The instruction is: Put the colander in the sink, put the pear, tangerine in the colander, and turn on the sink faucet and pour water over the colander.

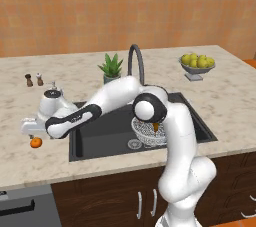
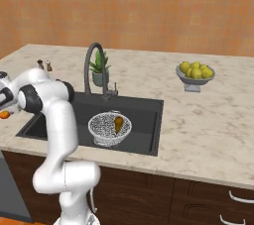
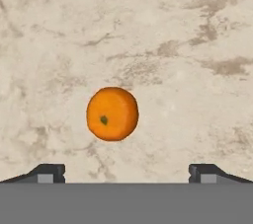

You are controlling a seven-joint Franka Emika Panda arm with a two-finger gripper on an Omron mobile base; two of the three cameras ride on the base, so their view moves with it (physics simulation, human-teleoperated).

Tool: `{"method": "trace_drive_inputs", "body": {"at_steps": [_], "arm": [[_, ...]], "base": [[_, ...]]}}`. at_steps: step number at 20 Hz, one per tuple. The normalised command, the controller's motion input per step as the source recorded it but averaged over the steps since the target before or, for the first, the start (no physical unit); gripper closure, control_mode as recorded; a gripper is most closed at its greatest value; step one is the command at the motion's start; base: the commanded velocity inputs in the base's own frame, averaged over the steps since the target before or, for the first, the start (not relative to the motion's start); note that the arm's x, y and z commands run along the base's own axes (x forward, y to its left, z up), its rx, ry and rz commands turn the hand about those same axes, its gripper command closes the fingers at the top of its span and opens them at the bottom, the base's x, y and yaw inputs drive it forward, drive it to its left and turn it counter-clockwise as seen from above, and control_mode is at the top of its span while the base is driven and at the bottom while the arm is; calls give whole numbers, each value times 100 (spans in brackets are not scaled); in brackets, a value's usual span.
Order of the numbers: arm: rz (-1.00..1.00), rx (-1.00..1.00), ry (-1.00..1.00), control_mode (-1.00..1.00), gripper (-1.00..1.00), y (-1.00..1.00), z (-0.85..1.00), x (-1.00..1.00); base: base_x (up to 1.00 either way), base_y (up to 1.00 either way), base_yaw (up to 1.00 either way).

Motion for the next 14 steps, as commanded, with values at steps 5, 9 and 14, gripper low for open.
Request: {"method": "trace_drive_inputs", "body": {"at_steps": [5,9,14], "arm": [[0,-19,0,-100,-100,45,-39,34],[0,-16,-1,-100,-100,7,-59,26],[0,-13,-1,-100,100,0,-59,16]], "base": [[0,0,0],[0,0,0],[0,0,0]]}}
